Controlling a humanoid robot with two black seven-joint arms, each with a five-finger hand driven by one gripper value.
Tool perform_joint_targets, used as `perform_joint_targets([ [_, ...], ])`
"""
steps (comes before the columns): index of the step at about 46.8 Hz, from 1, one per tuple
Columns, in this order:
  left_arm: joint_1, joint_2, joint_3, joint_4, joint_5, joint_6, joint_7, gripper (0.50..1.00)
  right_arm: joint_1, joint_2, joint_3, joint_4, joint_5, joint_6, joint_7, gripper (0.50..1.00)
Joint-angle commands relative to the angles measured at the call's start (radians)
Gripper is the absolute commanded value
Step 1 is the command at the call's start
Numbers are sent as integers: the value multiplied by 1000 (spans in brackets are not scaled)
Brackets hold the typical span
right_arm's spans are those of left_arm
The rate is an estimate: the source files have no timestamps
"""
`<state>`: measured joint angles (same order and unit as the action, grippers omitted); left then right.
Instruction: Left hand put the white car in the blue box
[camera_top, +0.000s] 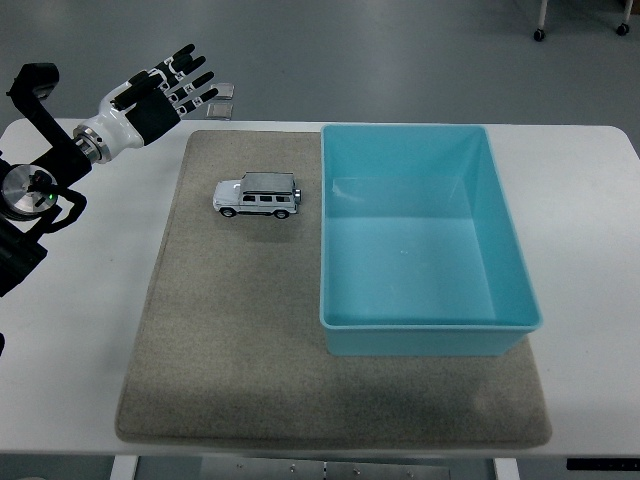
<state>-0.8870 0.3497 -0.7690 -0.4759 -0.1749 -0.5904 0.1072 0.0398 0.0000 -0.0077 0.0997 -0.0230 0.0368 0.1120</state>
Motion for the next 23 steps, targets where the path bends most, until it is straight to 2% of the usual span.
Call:
perform_joint_targets([
  [1,2,-6,-1,2,-1,0,0,1000,0,0,0,0,0,0,0,936],
  [16,2,8,13,-7,-3,-19,-3,1000,0,0,0,0,0,0,0,936],
  [23,5,37,25,-4,6,-20,-3,1000,0,0,0,0,0,0,0,936],
])
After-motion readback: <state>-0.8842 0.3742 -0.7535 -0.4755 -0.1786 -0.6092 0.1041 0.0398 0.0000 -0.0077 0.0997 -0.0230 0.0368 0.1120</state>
